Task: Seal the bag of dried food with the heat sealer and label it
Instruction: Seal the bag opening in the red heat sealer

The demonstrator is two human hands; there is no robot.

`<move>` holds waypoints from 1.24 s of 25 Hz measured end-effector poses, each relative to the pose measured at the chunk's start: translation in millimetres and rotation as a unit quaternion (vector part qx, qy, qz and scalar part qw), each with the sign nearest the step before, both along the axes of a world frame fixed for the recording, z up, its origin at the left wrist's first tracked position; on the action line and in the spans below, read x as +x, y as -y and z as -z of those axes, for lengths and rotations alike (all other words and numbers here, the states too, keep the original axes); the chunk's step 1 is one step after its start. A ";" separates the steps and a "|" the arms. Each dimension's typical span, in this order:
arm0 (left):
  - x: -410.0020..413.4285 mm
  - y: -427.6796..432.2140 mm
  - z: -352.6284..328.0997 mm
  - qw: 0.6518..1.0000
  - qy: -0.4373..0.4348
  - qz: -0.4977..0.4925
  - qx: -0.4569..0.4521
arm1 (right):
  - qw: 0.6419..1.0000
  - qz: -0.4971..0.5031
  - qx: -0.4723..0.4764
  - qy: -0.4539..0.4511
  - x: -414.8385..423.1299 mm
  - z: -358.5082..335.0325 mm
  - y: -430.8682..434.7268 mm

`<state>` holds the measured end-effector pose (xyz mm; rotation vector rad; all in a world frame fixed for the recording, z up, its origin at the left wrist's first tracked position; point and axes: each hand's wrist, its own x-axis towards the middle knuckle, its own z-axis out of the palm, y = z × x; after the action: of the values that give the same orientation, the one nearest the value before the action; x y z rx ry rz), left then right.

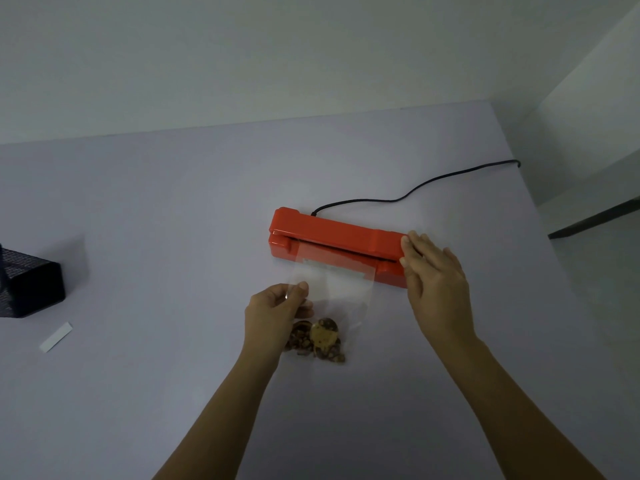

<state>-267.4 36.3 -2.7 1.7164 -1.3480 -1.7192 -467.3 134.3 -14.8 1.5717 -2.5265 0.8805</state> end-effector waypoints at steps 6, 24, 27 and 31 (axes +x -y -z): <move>0.8 0.7 3.7 1.000 0.003 0.004 0.002 | 0.992 -0.056 -0.112 0.001 -6.7 -39.4 5.4; -3.3 10.7 16.5 0.901 0.131 0.261 -0.319 | 0.847 0.209 0.072 0.484 67.4 -11.2 1.9; -6.9 13.0 16.3 0.892 0.158 0.273 -0.323 | 0.837 0.210 0.045 0.503 67.4 -14.2 10.8; -10.1 13.2 18.6 0.889 0.165 0.270 -0.332 | 0.857 0.208 0.023 0.472 67.9 -14.8 15.4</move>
<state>-277.4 23.1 -21.3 1.3200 -2.3975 -0.9674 -399.4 118.9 -0.1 0.5258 -3.2759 1.8384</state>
